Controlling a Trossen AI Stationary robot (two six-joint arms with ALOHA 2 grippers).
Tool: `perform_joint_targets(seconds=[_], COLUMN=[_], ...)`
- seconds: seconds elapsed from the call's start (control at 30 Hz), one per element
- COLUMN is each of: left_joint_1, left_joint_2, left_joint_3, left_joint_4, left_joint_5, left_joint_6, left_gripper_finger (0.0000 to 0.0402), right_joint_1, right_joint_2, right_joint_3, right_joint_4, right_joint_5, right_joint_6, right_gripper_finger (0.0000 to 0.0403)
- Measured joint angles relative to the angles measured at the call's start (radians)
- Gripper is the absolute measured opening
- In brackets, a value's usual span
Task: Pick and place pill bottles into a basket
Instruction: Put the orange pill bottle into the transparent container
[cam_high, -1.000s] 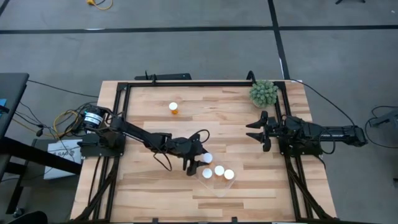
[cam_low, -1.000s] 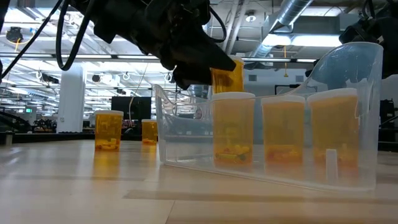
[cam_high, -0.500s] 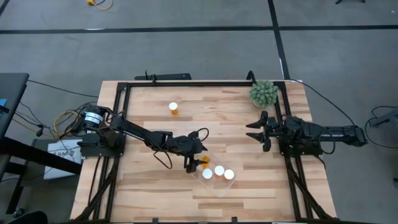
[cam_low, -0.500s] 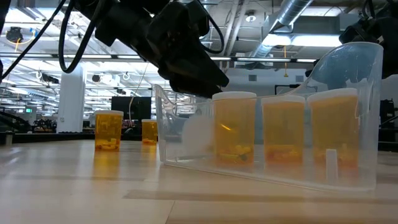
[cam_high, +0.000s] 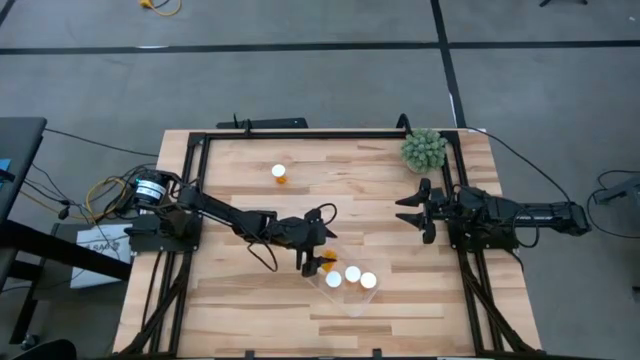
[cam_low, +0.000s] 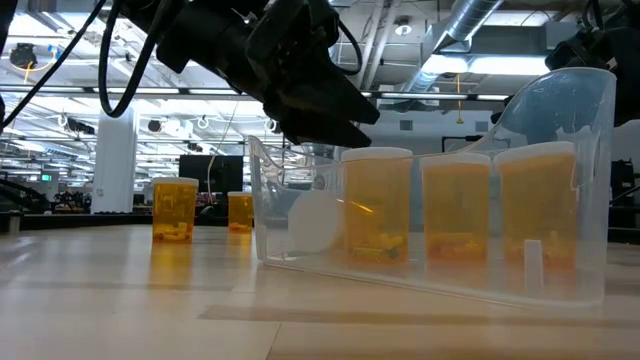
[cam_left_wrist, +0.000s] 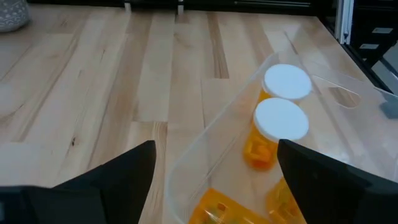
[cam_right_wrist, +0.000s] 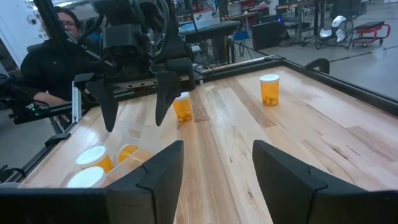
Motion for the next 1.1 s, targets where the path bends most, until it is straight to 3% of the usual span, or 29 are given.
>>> perform_joint_targets(seconds=[0.3,0.73,1.1], left_joint_1=[0.000,-0.004,-0.048], left_joint_2=[-0.043,-0.255,-0.287], left_joint_3=[0.000,-0.046,-0.052], left_joint_4=[-0.068,-0.348,-0.632], left_joint_5=[-0.027,-0.080,-0.143], left_joint_6=[0.013,0.013,0.022], left_gripper_finger=[0.0323,0.0323,0.0322], right_joint_1=[0.000,0.000,0.000], right_joint_2=[0.000,0.000,0.000], right_joint_3=[0.000,0.000,0.000], right_joint_4=[0.000,0.000,0.000], right_joint_5=[0.000,0.000,0.000], right_joint_6=[0.000,0.000,0.000], right_gripper_finger=[0.0185,0.0185,0.0186])
